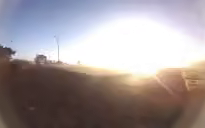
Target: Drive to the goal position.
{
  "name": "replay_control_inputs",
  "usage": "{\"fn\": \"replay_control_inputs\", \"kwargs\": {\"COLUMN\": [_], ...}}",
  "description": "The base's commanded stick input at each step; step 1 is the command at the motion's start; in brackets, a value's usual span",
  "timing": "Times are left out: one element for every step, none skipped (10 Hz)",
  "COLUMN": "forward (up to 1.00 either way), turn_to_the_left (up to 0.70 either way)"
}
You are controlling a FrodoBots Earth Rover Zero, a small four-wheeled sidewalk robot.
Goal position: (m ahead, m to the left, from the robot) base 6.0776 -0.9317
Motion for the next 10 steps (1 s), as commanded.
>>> {"fn": "replay_control_inputs", "kwargs": {"forward": [0.7,0.7,0.7,0.7,0.7,0.7,0.7,0.7,0.7,0.7], "turn_to_the_left": [-0.35,-0.35,-0.35,-0.35,-0.35,-0.35,-0.35,-0.35,-0.35,-0.31]}}
